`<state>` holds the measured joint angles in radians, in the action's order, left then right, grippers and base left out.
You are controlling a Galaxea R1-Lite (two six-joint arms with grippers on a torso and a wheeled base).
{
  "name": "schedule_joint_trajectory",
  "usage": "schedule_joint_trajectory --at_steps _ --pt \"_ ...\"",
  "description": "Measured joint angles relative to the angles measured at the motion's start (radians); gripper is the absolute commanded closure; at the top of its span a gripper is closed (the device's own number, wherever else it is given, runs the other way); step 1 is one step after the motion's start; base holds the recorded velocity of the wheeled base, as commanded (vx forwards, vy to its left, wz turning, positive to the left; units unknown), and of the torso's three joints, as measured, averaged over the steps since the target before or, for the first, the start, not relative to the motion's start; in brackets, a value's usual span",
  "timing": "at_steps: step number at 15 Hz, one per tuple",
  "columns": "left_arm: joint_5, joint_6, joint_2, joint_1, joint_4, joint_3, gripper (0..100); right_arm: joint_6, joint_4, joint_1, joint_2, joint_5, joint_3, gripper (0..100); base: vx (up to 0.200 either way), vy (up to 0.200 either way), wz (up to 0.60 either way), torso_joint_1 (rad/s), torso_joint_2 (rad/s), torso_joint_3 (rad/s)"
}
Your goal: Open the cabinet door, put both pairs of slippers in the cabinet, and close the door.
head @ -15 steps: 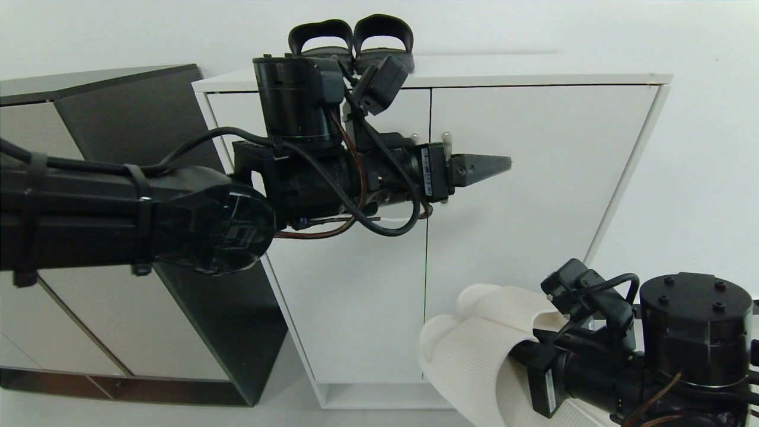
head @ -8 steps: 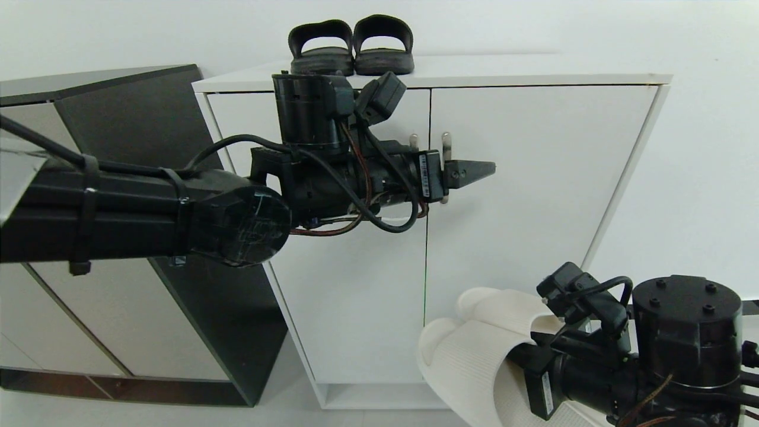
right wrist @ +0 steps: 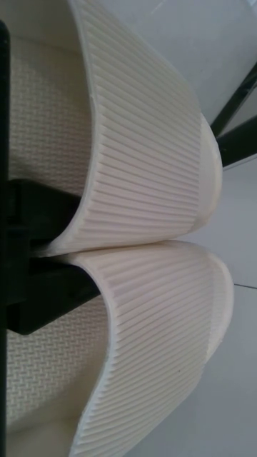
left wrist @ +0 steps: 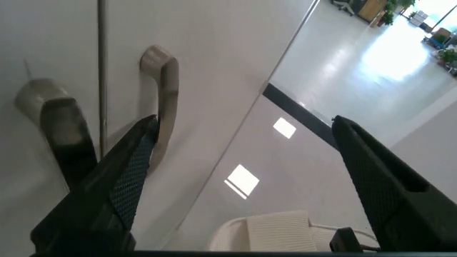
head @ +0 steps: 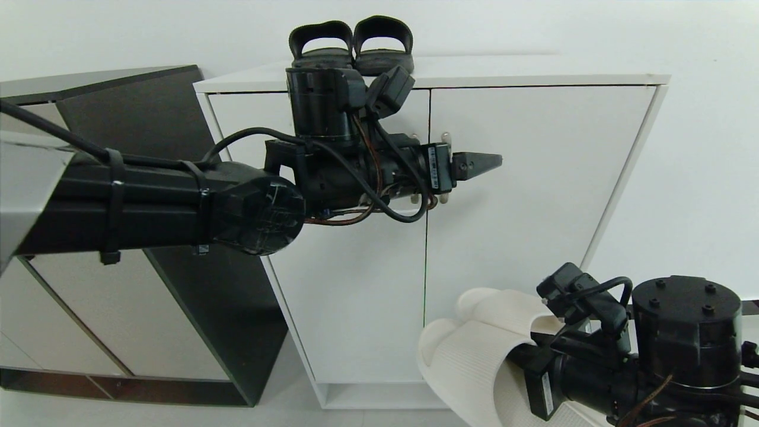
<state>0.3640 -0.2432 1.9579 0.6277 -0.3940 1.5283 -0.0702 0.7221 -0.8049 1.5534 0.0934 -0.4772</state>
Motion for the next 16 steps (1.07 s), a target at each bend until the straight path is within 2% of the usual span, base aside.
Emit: schedule_joint_trajectory --at_steps 3,7,11,13,16 --pt "-0.005 0.0 0.003 -0.001 0.002 0.0 100 0.0 0.0 0.0 -0.003 -0.016 0.005 100 0.0 0.0 0.0 0.0 0.0 0.0" --pt "0.003 0.002 -0.02 0.023 -0.005 -0.052 100 0.0 0.0 0.0 -0.027 -0.116 0.037 100 0.0 0.0 0.0 0.0 0.0 0.0" --pt "0.004 0.001 -0.103 0.096 -0.009 -0.17 100 0.002 -0.004 0.0 -0.072 -0.206 0.069 100 0.0 0.0 0.0 0.0 0.0 0.0" --pt "-0.001 0.002 -0.154 0.13 -0.007 -0.228 100 0.013 -0.004 -0.006 -0.089 -0.216 0.081 100 0.0 0.0 0.0 0.0 0.0 0.0" --pt "-0.021 0.001 -0.216 0.15 -0.009 -0.277 100 0.022 -0.006 -0.009 -0.099 -0.217 0.091 100 0.0 0.0 0.0 0.0 0.0 0.0"
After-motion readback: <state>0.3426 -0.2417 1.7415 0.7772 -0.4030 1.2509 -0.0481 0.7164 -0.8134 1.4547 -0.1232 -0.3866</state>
